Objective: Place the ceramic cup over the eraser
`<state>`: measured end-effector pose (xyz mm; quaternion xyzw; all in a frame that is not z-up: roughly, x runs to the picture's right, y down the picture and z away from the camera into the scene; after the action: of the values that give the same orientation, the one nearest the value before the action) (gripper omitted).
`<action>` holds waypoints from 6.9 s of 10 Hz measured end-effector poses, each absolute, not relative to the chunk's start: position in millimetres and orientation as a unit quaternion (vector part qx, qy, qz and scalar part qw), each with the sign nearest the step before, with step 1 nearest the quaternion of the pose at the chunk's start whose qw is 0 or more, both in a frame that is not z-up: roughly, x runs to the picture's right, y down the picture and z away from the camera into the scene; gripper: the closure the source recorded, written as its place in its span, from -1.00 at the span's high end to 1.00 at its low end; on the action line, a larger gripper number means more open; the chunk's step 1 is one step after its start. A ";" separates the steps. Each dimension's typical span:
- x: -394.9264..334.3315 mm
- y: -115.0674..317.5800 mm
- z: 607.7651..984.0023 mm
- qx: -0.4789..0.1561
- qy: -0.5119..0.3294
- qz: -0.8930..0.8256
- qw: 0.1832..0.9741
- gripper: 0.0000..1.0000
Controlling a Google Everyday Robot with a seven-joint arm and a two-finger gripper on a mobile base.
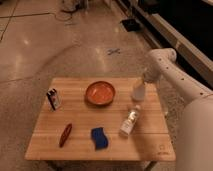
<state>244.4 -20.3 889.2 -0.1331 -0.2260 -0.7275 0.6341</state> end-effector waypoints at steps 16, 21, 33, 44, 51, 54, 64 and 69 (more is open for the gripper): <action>238.0 -14.2 939.9 -0.179 -0.210 -0.718 0.639 -0.46; 224.2 -13.9 917.9 -0.185 -0.223 -0.739 0.608 -0.81; 128.5 -25.6 727.1 -0.044 -0.289 -0.845 0.447 -0.81; 14.6 -71.3 718.2 0.031 -0.267 -0.893 0.361 -0.81; -110.8 -63.0 701.6 0.088 -0.295 -0.918 0.251 -0.81; -158.8 -60.8 696.0 0.105 -0.295 -0.927 0.207 -0.81; -258.5 -52.3 732.3 0.107 -0.304 -0.934 0.154 -0.81; -292.5 -47.5 740.7 0.107 -0.306 -0.937 0.132 -0.81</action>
<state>-292.5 -47.5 740.7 0.1065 -0.3056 -0.9370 0.1315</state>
